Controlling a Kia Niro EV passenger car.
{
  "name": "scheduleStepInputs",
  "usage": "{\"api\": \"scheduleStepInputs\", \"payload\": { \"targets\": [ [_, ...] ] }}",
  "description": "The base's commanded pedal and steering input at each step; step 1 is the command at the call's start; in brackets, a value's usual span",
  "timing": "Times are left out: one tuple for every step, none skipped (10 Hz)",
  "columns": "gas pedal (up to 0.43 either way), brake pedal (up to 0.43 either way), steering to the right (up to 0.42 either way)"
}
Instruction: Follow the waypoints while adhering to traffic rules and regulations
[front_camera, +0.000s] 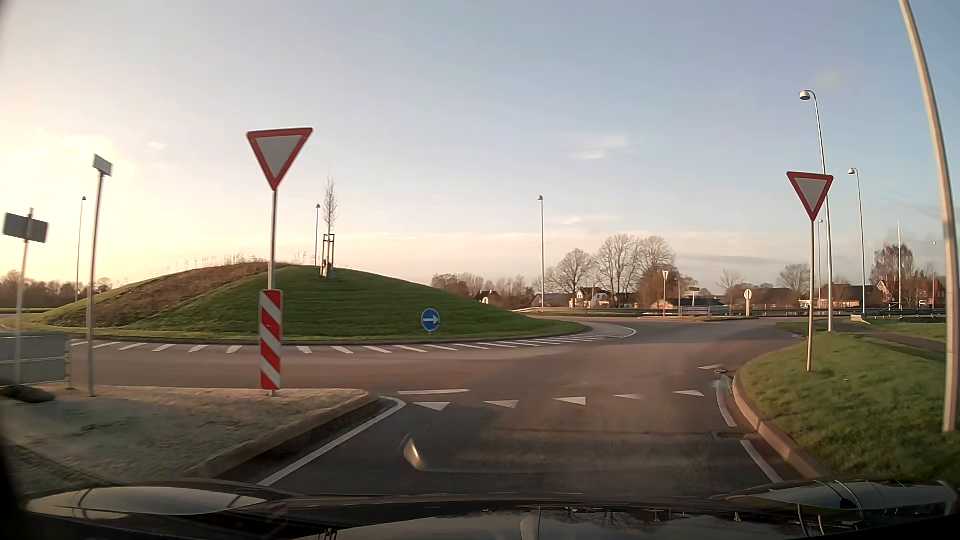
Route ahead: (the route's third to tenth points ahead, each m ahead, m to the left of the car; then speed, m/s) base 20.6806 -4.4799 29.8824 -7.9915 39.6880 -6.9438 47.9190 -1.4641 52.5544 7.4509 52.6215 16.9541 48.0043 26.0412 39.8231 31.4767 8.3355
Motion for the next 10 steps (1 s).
{"api": "scheduleStepInputs", "payload": {
  "targets": [
    [0.059,0.000,0.143],
    [0.059,0.000,0.143],
    [0.059,0.000,0.143],
    [0.059,0.000,0.143],
    [0.067,0.000,0.143],
    [0.067,0.000,0.143],
    [0.079,0.000,0.143],
    [0.079,0.000,0.140],
    [0.079,0.000,0.135],
    [0.098,0.000,0.123]
  ]
}}
